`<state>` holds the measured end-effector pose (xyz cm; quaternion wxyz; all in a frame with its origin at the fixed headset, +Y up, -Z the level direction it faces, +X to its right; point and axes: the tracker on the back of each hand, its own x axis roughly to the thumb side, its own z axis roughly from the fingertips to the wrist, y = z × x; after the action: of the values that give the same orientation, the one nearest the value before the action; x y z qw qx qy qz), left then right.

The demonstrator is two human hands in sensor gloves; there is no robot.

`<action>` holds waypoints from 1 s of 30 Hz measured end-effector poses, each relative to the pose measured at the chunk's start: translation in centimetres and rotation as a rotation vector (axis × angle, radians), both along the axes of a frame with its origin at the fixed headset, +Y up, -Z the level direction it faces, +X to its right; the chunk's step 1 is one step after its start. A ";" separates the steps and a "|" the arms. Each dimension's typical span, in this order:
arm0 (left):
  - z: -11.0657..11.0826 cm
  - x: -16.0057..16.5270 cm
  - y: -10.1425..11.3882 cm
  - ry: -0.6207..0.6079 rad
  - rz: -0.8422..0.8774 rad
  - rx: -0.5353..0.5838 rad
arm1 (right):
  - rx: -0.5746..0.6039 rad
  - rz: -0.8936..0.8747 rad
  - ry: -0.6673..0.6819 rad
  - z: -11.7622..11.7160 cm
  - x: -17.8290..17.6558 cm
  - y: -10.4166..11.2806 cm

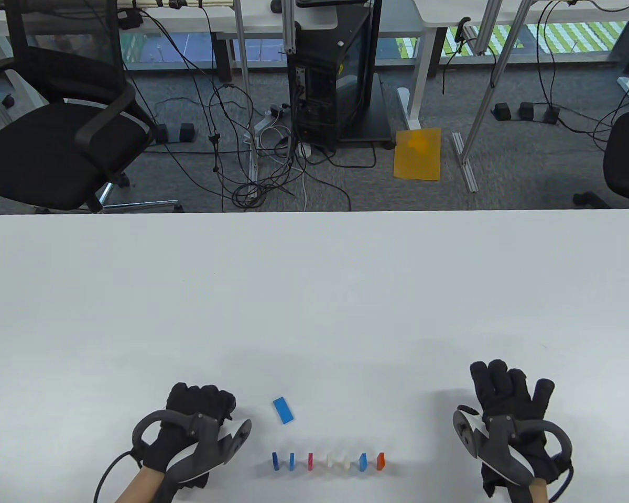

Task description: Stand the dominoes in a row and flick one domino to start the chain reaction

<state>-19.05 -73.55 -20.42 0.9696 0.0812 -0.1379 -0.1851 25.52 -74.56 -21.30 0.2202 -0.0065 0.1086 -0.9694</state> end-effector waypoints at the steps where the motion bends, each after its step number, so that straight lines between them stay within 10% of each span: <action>1: 0.5 -0.4 0.3 -0.009 0.018 0.007 | -0.001 0.001 0.001 0.0 0.0 0.0; 30: 5.3 3.2 -1.7 -0.276 0.104 -0.021 | -0.026 0.006 0.020 -0.1 -0.3 -0.4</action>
<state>-15.90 -75.30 -15.08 0.9505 0.1027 -0.2674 -0.1202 25.22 -74.97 -21.38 0.2216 -0.0195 0.0984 -0.9700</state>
